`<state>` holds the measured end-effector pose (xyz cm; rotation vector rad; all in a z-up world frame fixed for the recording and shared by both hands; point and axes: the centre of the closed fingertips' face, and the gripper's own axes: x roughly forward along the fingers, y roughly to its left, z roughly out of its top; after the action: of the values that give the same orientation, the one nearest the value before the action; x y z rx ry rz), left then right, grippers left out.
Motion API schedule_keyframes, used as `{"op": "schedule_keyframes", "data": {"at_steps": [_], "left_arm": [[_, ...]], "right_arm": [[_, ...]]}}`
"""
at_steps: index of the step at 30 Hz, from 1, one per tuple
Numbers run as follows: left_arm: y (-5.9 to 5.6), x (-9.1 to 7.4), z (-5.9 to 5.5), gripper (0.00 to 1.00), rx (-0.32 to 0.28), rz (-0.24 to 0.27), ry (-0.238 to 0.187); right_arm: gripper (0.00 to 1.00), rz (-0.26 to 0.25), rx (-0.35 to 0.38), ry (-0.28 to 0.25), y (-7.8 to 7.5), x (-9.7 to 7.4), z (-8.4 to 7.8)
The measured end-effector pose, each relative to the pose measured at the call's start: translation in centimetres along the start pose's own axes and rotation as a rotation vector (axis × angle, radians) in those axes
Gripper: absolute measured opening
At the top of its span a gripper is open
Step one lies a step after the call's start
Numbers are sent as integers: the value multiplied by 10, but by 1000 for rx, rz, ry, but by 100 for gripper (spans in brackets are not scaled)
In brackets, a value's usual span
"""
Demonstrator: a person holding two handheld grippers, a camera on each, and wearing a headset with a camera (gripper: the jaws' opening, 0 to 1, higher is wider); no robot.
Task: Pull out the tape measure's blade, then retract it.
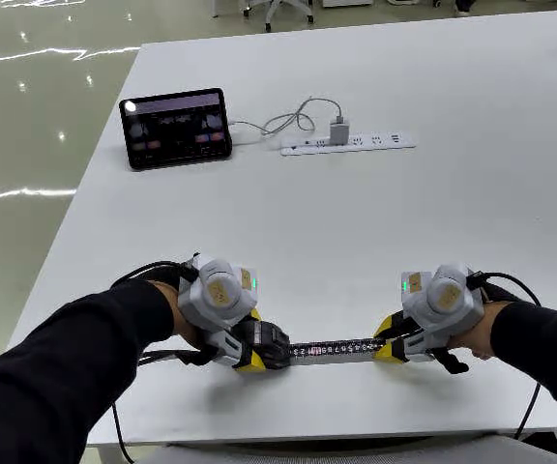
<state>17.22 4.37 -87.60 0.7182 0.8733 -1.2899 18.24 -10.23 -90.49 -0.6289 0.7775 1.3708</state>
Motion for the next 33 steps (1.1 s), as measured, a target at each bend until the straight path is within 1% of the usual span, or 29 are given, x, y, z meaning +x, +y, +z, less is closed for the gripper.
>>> {"op": "schedule_keyframes", "data": {"at_steps": [13, 33], "left_arm": [[0, 0, 0, 34, 0, 0, -1], [-1, 0, 0, 34, 1, 1, 0]], "right_arm": [[11, -8, 20, -13, -1, -5, -6], [11, -16, 17, -2, 0, -12, -15]]}}
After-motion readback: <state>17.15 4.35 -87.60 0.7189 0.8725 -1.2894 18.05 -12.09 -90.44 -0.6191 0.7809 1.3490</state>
